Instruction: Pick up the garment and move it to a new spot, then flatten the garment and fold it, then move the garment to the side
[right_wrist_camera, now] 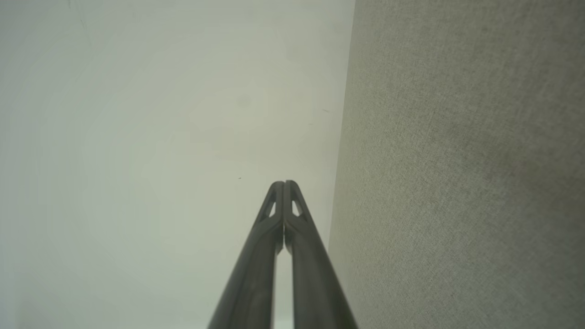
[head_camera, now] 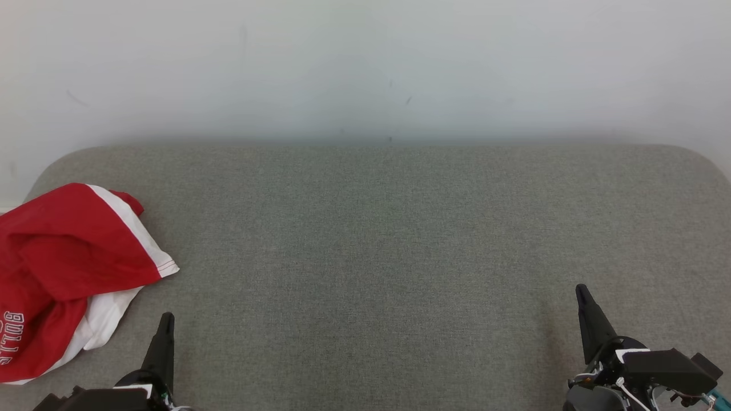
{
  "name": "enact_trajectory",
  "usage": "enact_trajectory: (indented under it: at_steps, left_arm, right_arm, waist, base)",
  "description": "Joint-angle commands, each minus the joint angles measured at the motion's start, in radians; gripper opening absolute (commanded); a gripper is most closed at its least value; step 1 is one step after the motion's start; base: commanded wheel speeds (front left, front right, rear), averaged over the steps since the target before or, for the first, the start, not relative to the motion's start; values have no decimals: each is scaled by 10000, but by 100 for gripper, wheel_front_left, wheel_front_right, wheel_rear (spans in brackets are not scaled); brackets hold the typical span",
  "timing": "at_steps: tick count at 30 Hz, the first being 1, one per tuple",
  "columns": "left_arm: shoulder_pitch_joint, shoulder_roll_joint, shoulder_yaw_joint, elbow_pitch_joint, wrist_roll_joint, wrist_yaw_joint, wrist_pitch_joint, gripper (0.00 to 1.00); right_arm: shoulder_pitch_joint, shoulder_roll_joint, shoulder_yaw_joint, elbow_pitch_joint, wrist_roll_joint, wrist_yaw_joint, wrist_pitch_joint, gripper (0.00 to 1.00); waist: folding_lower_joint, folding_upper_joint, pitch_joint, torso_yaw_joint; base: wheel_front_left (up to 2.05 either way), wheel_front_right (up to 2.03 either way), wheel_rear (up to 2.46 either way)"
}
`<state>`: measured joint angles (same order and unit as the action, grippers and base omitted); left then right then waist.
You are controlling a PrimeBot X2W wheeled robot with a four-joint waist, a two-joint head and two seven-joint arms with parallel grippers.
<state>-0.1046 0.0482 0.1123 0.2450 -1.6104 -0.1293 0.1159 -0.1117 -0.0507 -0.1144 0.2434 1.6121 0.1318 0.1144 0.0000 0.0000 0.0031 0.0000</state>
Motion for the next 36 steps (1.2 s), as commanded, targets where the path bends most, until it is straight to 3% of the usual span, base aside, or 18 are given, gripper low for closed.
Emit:
enact_trajectory:
  at_steps: [1, 13, 14, 26, 36]
  left_arm:
    - [-86, 44, 33, -31, -49, -41, -14, 0]
    - [-86, 44, 35, -31, -49, -41, -14, 0]
    - [0, 0, 0, 0, 0, 0, 0, 100]
    - [211, 19, -253, 307, 415, 5, -412, 100]
    - [153, 62, -246, 353, 2390, 1, -882, 100]
  right_arm:
    - [83, 11, -2, -8, 12, -25, 20, 0]
    - [84, 11, -2, -8, 12, -25, 20, 0]
    - [0, 0, 0, 0, 0, 0, 0, 100]
    - [197, -184, 307, 149, -461, -1, -371, 100]
    - [61, -453, 691, 223, -2451, -3, -879, 100]
  waist:
    - [0, 0, 0, 0]
    - [0, 0, 0, 0]
    - [0, 0, 0, 0]
    - [0, 0, 19, 1]
    - [0, 0, 44, -6]
  base:
    - [0, 0, 0]
    - [0, 0, 0]
    - [0, 0, 0]
    - [0, 0, 0]
    - [0, 0, 0]
